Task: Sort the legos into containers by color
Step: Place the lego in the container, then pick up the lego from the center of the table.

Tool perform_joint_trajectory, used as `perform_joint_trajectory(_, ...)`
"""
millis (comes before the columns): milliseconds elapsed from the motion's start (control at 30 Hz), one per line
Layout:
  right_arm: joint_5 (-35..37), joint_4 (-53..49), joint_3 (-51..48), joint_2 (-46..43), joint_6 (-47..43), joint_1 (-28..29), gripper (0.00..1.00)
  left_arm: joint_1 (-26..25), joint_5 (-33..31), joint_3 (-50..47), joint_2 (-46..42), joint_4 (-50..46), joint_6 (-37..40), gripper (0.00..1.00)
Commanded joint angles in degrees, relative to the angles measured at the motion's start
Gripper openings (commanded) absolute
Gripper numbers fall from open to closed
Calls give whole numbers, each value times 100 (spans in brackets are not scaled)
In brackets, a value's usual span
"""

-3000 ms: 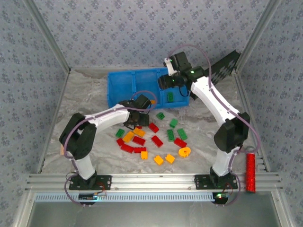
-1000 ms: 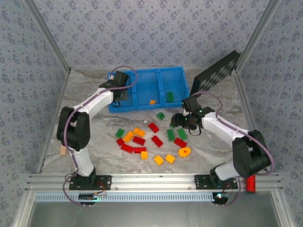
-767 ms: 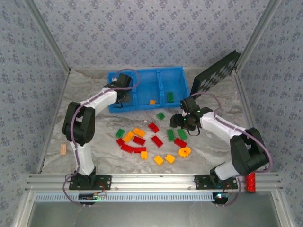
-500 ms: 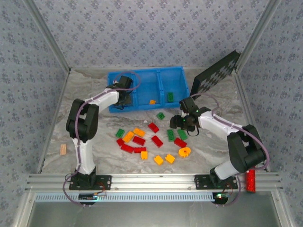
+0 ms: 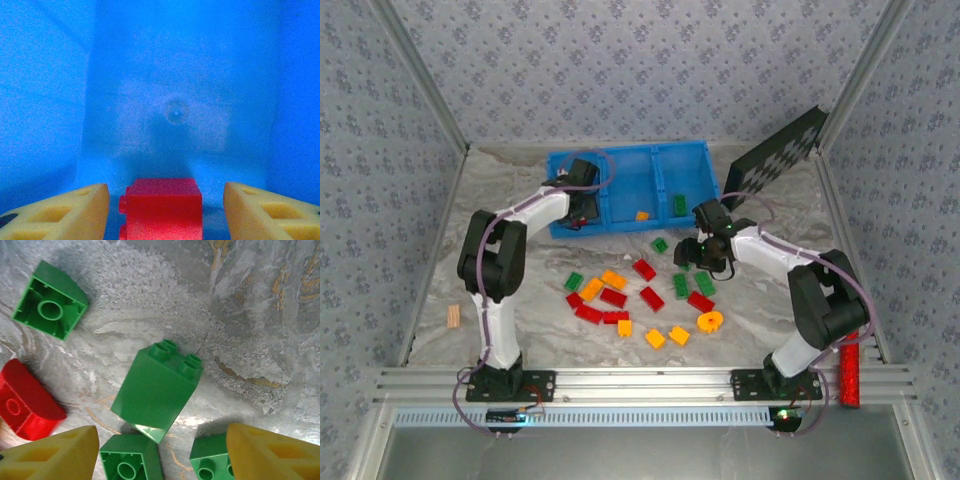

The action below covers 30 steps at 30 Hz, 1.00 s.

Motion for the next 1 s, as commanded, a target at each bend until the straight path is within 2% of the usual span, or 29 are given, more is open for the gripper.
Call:
perform_joint_trajectory(0, -60, -12, 248, 211, -96, 22, 70, 46, 66, 291, -537, -169, 143, 63)
perform_joint_trajectory(500, 63, 16, 695, 949, -254, 13, 67, 55, 232, 121, -1883, -507, 561, 67)
perform_joint_trajectory(600, 84, -30, 794, 1086, -268, 20, 60, 75, 230, 70, -2119, -589, 598, 68)
perform_joint_trajectory(833, 255, -366, 993, 1160, -418, 58, 36, 263, 255, -54, -2832, -851, 760, 68)
perform_joint_trajectory(967, 498, -774, 1205, 881, -709, 48, 30, 597, 287, -93, -3397, -1138, 884, 69)
